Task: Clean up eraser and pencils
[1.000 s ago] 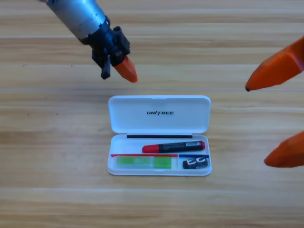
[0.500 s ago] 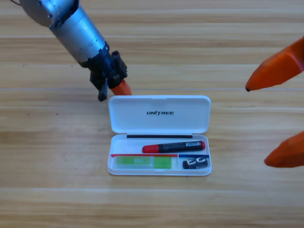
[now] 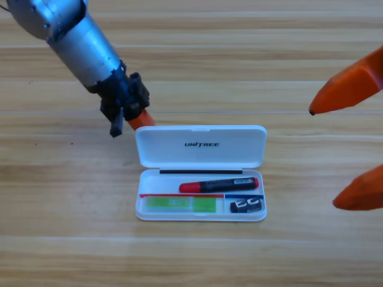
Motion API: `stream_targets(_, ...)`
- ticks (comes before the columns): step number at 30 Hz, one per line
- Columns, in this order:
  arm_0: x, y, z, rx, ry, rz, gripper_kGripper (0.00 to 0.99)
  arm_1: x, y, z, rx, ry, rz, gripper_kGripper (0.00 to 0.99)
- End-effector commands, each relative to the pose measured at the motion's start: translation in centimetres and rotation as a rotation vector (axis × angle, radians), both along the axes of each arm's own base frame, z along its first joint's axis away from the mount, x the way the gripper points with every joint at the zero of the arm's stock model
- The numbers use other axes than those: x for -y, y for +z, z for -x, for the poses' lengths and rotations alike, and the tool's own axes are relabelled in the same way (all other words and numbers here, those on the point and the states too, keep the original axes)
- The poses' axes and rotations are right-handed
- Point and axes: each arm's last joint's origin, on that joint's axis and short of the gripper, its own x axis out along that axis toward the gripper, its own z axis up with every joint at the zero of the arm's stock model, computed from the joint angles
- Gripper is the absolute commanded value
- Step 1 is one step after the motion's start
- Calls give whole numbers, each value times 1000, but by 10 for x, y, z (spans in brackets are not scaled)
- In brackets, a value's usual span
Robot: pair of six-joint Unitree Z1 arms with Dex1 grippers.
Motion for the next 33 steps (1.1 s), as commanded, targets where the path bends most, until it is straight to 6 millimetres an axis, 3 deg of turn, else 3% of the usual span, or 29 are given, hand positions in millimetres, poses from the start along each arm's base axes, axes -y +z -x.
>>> stream_targets(1,8,16,23,17,-41,2,0,4,-3,-3,-9,-9,-2,982)
stream_targets(10,17,15,39,11,-72,-9,0,3,-4,-4,-14,-7,0,982)
stream_targets(33,27,-27,67,-9,-139,-46,0,1,-5,-5,-26,0,5,980)
